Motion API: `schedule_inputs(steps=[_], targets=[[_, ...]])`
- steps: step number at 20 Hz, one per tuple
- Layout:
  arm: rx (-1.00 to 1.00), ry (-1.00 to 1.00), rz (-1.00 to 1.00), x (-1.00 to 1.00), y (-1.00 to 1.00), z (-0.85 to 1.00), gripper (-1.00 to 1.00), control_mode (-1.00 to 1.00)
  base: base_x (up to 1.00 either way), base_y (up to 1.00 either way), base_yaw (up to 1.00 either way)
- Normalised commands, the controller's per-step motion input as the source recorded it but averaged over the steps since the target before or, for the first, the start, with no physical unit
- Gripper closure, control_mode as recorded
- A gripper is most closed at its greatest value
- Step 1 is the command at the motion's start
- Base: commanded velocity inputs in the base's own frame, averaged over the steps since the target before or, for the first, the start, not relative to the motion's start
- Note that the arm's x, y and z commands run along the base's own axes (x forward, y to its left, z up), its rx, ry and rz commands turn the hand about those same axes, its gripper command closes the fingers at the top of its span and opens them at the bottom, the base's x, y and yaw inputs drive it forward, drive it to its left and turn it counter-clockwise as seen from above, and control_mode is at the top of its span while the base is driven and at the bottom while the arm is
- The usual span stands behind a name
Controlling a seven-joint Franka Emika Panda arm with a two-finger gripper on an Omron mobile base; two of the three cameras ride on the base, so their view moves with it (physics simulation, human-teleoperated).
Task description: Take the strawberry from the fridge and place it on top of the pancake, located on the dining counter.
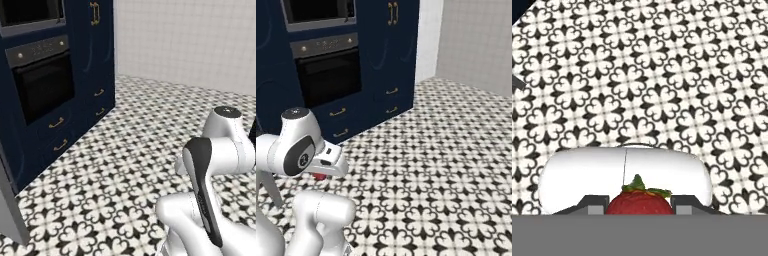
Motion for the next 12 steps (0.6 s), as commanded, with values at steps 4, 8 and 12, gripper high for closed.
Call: schedule_inputs(steps=[4, 8, 12], targets=[[0.00, 0.00, 0.00, 0.00, 0.00, 0.00, 1.00, 1.00, 0.83, -0.72, -0.52], [0.00, 0.00, 0.00, 0.00, 0.00, 0.00, 1.00, 1.00, 0.99, -0.48, -0.43], [0.00, 0.00, 0.00, 0.00, 0.00, 0.00, 1.00, 1.00, 1.00, -0.27, -0.39]])
